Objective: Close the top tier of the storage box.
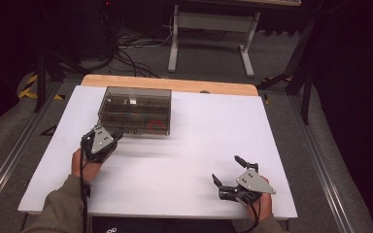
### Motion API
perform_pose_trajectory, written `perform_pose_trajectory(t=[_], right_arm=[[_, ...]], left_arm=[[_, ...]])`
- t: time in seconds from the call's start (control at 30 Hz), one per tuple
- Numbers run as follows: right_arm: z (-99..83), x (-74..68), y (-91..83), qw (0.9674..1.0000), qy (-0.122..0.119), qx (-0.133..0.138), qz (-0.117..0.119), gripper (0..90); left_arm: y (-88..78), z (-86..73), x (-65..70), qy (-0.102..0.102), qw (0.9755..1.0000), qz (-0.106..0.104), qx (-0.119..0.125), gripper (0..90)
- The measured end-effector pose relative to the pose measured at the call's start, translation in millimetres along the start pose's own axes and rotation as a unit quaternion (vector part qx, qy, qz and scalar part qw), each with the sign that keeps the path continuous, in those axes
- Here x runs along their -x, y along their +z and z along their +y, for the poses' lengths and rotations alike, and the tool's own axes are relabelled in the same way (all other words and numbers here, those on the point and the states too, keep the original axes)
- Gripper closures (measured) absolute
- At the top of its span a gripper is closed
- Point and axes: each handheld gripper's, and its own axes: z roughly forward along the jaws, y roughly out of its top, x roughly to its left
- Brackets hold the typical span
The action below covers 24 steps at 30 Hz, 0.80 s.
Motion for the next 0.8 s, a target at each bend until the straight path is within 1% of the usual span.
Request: perform_pose_trajectory(t=[0.2, 0.33, 0.47, 0.5, 0.53, 0.67, 0.8], right_arm=[[0.0, -0.3, 0.1, 1.0000, -0.002, 0.000, 0.001, 6.7], [0.0, -0.5, 0.2, 1.0000, -0.003, -0.001, 0.000, 6.7], [-0.2, -0.3, 0.2, 1.0000, -0.002, -0.001, 0.001, 6.7], [-0.2, -0.1, 0.3, 1.0000, -0.002, 0.000, 0.002, 6.7], [-0.2, -0.1, 0.4, 1.0000, -0.002, -0.001, 0.002, 6.7], [-0.1, -0.5, 0.4, 1.0000, -0.004, -0.001, 0.002, 6.7], [-0.3, -0.5, 0.7, 1.0000, -0.004, -0.002, 0.002, 6.7]], left_arm=[[2.1, -0.2, -1.2, -0.003, 1.0000, 0.001, 0.000, 89.6], [4.3, 0.1, -2.7, 0.001, 1.0000, 0.004, -0.003, 89.5], [6.6, 0.1, -3.5, -0.003, 1.0000, 0.005, -0.003, 89.6], [7.1, 0.4, -4.7, 0.001, 1.0000, 0.006, -0.004, 89.6], [8.0, 0.2, -4.3, -0.004, 1.0000, 0.005, -0.002, 89.6], [10.9, 1.1, -6.6, -0.002, 1.0000, 0.007, -0.003, 89.6], [14.0, 2.4, -7.6, -0.005, 1.0000, 0.006, -0.004, 89.6]])
